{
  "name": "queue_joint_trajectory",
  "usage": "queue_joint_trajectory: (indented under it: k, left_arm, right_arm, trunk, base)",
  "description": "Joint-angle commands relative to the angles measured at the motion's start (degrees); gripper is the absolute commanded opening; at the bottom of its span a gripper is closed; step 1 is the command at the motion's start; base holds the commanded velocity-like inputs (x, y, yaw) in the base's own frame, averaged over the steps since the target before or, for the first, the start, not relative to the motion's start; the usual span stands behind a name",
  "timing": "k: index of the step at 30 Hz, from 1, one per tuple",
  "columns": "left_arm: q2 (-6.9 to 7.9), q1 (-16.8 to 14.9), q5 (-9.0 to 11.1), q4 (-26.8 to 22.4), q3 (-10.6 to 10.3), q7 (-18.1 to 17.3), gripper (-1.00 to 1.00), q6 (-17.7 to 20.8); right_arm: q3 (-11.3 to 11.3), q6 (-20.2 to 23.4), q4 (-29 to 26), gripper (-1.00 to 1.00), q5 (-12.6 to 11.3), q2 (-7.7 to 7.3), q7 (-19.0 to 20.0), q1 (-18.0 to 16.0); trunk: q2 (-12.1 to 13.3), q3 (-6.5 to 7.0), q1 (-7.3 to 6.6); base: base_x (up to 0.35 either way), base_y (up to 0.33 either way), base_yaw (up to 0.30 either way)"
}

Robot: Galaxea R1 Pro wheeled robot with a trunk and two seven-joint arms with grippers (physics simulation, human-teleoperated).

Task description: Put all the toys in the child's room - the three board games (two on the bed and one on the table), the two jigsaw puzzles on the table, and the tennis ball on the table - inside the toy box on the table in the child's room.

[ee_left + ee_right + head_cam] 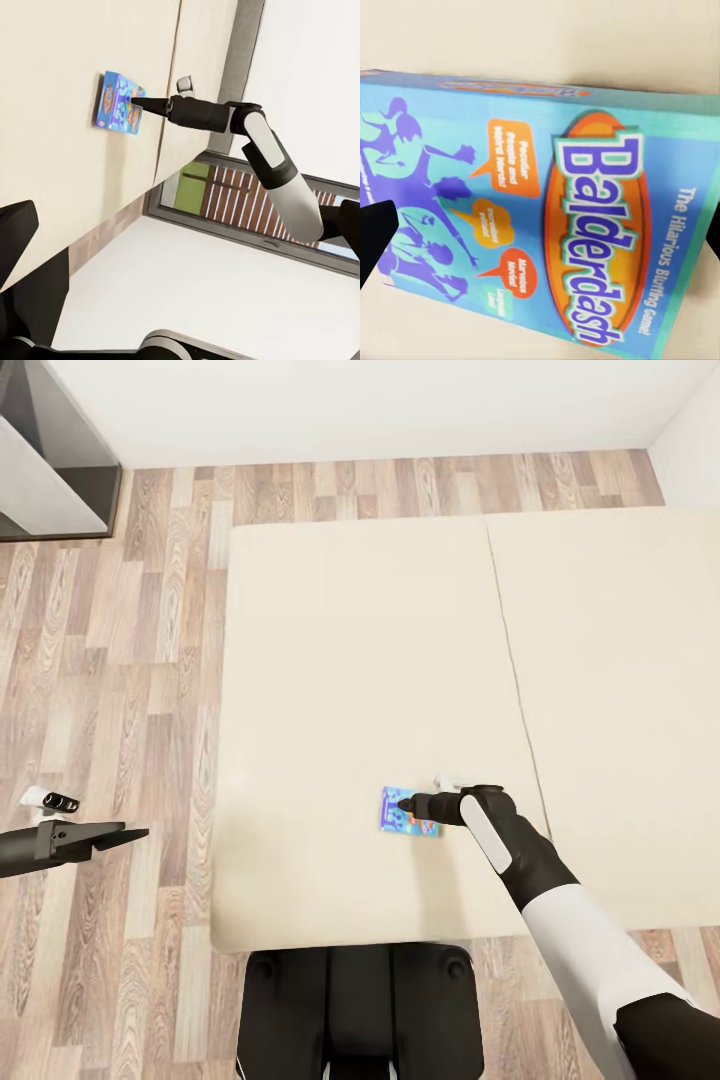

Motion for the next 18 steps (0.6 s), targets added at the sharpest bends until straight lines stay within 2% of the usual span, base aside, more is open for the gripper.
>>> queue_joint_trajectory:
  k: [1, 9, 18]
  left_arm:
    - [0.08, -0.06, 0.22, 0.04, -0.26, -0.21, 1.0, 0.61]
    - [0.08, -0.06, 0.22, 0.04, -0.26, -0.21, 1.0, 0.61]
    - [0.08, -0.06, 0.2, 0.11, -0.26, -0.21, 1.0, 0.61]
  right_arm:
    - [0.21, 0.14, -0.07, 1.0, -0.59, -0.08, -0.49, -0.03]
    - [0.23, 0.14, -0.07, 1.0, -0.62, -0.13, -0.49, -0.03]
    - [0.24, 0.14, -0.07, 1.0, -0.62, -0.15, -0.49, 0.05]
  trunk:
    - [-0.09, -0.06, 0.03]
    - [-0.09, -0.06, 0.03]
    - [-0.09, -0.06, 0.03]
  base:
    - [-0.01, 0.014, 0.0]
    - [-0.003, 0.011, 0.0]
    - [0.0, 0.112, 0.0]
